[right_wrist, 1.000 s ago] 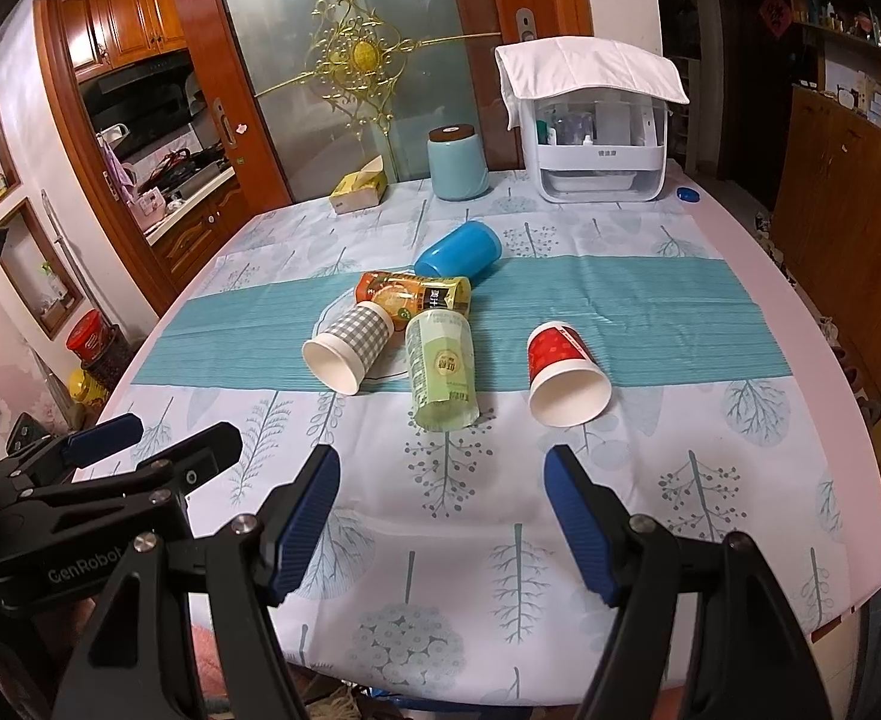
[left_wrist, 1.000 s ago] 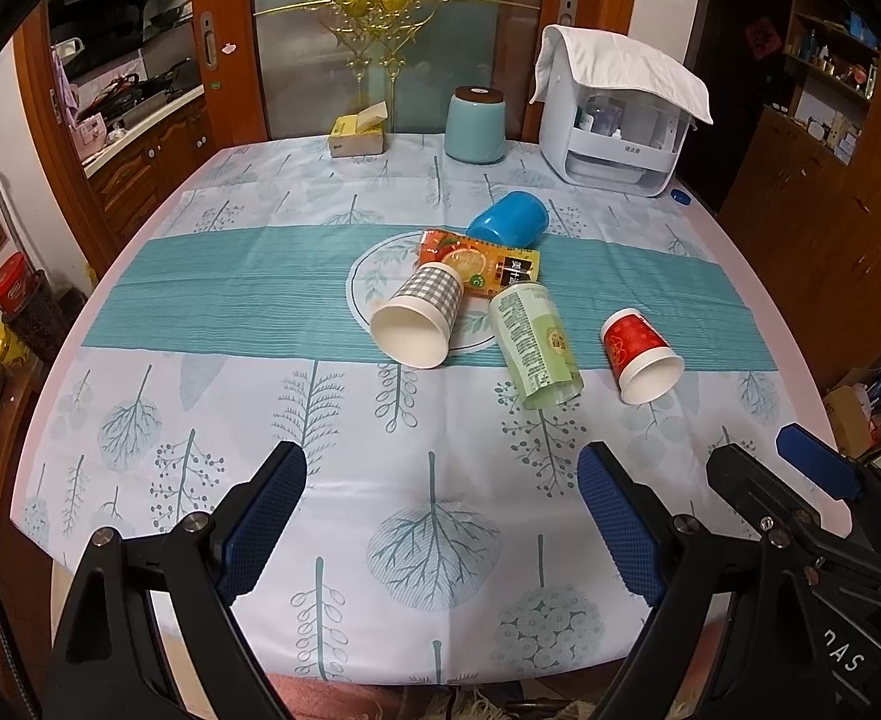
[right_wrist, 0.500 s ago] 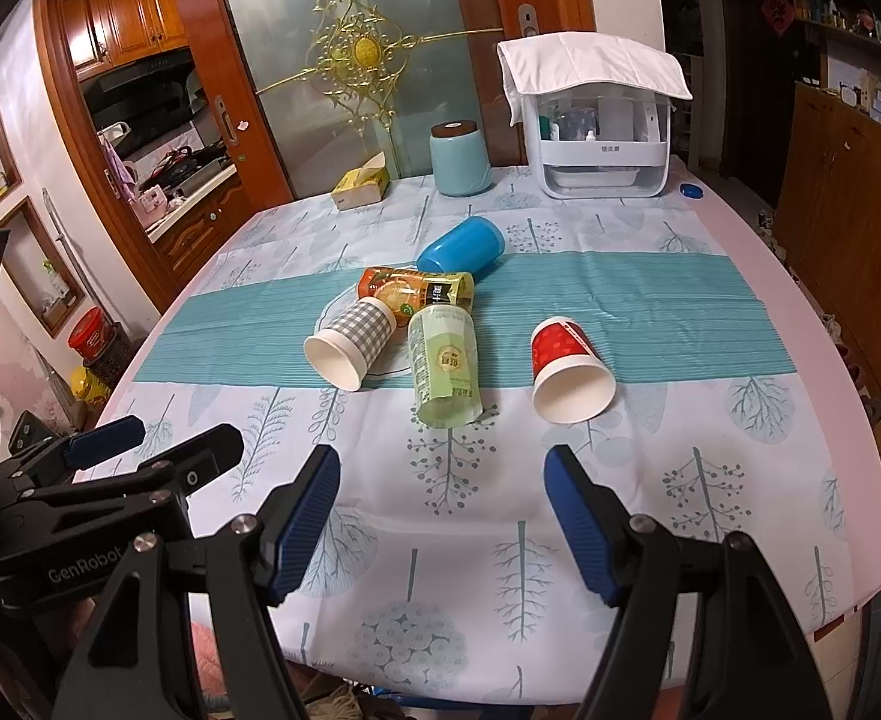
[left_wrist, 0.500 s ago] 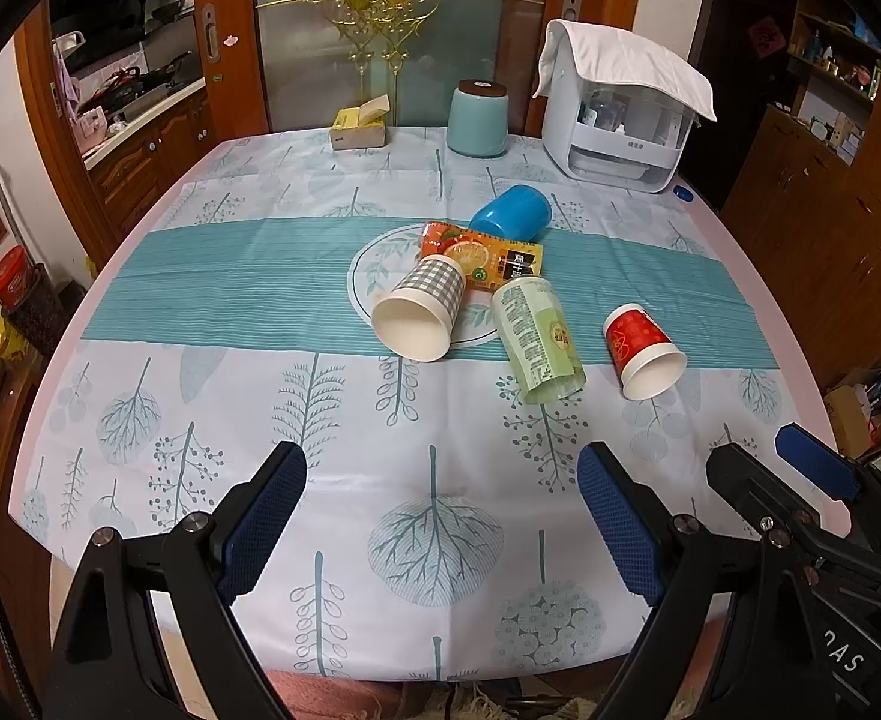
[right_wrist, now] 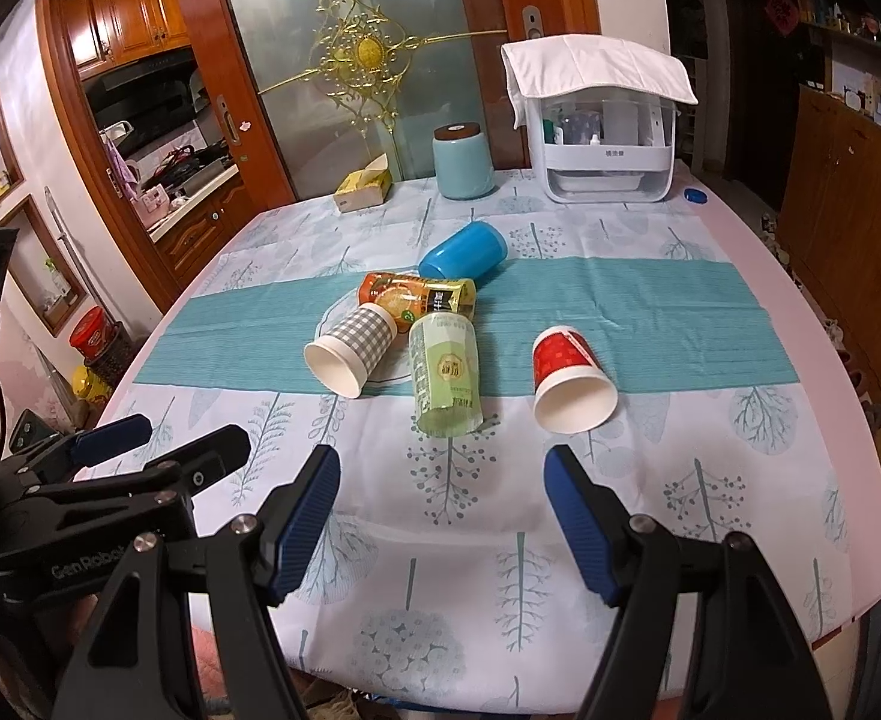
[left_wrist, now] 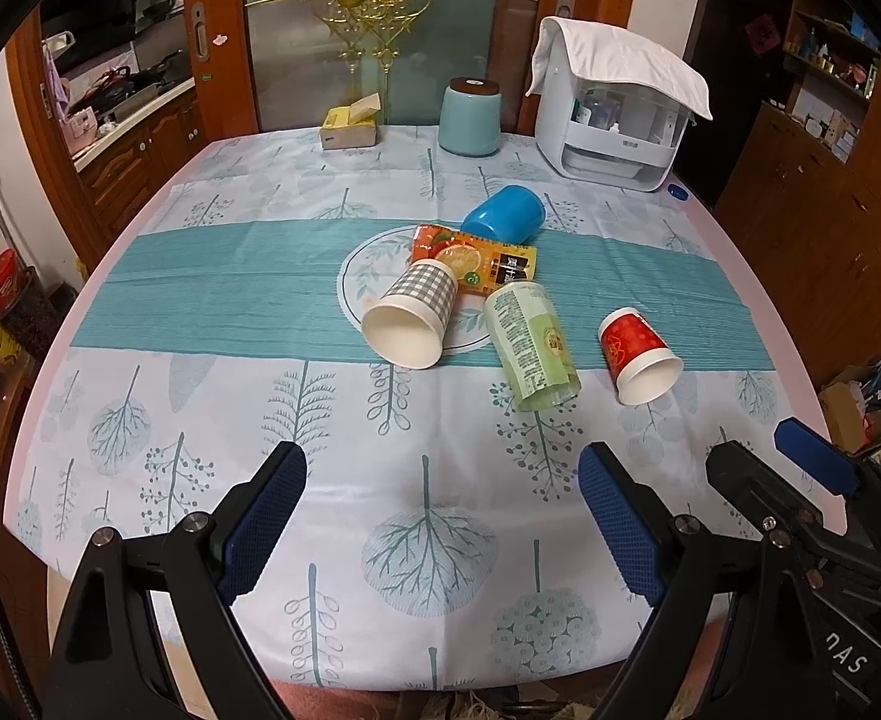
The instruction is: Flip cup upright
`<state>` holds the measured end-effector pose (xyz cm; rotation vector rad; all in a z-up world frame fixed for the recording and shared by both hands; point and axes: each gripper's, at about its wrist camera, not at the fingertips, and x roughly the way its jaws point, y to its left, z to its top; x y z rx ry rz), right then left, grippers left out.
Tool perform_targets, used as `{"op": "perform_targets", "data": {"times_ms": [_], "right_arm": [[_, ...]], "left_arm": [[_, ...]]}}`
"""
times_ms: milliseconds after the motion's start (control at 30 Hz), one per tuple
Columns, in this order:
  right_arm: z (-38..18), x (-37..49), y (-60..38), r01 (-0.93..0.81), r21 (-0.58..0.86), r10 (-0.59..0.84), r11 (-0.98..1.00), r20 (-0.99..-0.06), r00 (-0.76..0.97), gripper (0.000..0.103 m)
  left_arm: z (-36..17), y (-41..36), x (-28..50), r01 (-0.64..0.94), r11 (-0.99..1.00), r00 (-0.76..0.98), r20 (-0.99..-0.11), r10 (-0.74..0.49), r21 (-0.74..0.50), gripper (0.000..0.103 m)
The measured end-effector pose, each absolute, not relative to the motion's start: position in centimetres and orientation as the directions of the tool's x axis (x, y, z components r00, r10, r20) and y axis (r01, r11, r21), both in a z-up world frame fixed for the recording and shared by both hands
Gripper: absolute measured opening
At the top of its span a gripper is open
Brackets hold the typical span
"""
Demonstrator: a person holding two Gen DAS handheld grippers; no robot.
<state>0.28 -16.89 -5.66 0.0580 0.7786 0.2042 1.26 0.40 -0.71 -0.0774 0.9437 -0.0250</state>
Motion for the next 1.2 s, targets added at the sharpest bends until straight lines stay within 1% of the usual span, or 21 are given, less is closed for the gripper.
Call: {"op": "perform_targets", "data": {"times_ms": [133,300,400,500,700,867,967,1200], "right_arm": [[-5.2,0.5,-16.7,-0.173,0.116,0.205,0.978,-0.682,0.702,0.071],[-5.0,1.4,-16.9,-0.194,0.137,0.235,0.971,-0.680,0.694,0.071],[-5.0,2.3,-17.4,-0.203,0.151,0.250,0.968,-0.688,0.681,0.071],[-5.3,2.8,-17.7,-0.208,0.158,0.259,0.965,-0.688,0.678,0.071],[-6.0,4.2,-18.1,-0.197,0.149,0.245,0.969,-0.698,0.673,0.071],[-7.6,6.0,-18.5,-0.180,0.180,0.254,0.967,-0.725,0.640,0.071],[-9.1,7.3,-18.7,-0.174,0.209,0.272,0.962,-0.742,0.613,0.071],[-11.6,11.2,-17.9,-0.177,0.240,0.298,0.955,-0.781,0.549,0.071]], "left_arm": [[-0.7,0.4,2.0,0.012,0.996,0.588,-0.805,-0.076,-0.085,0.091],[-0.6,0.6,2.8,0.017,0.997,0.604,-0.794,-0.068,-0.072,0.091],[-0.7,0.9,3.3,0.026,0.995,0.605,-0.791,-0.089,-0.093,0.091],[-1.2,1.4,3.8,0.013,0.997,0.610,-0.789,-0.073,-0.082,0.091],[-3.4,2.8,6.6,-0.015,0.996,0.565,-0.822,-0.067,-0.091,0.091],[-6.4,4.2,10.1,-0.064,0.988,0.484,-0.870,-0.093,-0.141,0.091],[-7.7,4.6,11.3,-0.086,0.983,0.465,-0.879,-0.105,-0.162,0.091],[-9.8,4.8,13.1,-0.104,0.983,0.451,-0.888,-0.086,-0.148,0.091]]}}
